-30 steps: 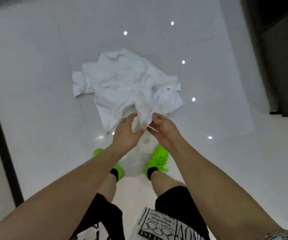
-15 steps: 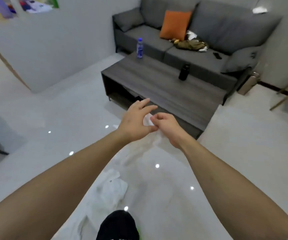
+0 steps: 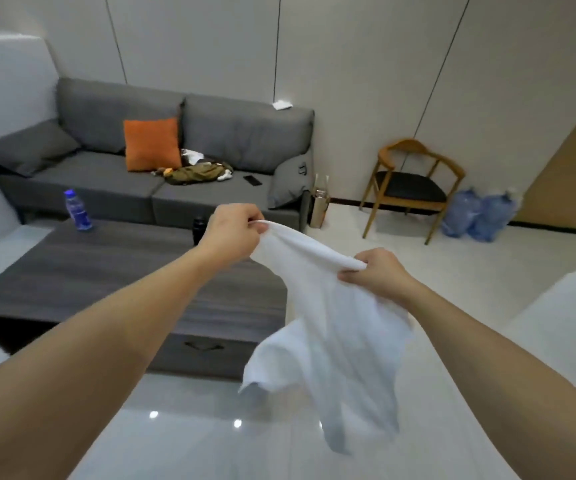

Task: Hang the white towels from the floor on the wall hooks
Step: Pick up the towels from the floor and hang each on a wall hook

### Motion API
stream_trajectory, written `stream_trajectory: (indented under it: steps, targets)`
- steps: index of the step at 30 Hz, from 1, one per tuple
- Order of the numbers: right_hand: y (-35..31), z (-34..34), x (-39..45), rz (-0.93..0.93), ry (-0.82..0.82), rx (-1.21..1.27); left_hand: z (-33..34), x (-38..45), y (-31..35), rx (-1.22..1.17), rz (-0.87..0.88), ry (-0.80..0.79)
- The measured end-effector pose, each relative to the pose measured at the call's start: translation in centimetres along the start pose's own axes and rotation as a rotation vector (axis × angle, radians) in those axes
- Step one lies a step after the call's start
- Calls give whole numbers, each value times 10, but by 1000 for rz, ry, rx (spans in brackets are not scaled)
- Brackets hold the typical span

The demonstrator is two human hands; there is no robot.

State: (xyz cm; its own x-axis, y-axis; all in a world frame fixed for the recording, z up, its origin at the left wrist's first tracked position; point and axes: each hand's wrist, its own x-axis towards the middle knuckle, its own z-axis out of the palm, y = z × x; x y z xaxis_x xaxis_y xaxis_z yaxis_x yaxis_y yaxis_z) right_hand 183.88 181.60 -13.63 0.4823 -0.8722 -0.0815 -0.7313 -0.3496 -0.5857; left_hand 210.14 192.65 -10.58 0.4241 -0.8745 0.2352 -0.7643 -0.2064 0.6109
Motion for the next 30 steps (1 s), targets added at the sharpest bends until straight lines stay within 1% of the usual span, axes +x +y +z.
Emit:
stream_trajectory:
  steps: [2,6,12,16,19,23,27,30]
  targets:
    - [3,-26,32,32,58,19,-3,52,-1,6,-1,46]
    - [3,-64,89,12,175,-80,13,138,12,-20,63,89]
    - [36,-110,158,34,286,-110,50,224,50,-53,117,79]
    - [61,-137,215,6,313,-85,74,274,72,7,148,88]
    - [81,-153,268,-13,308,-56,93,312,81,26,126,96]
    - [89,-186,340,-123,237,-60,103,361,90,73,74,152]
    - [67,-216,409,-268,173,-14,90,396,93,87,-31,259]
    - [36,-215,459,-353,125,21,70,409,80,127,-120,350]
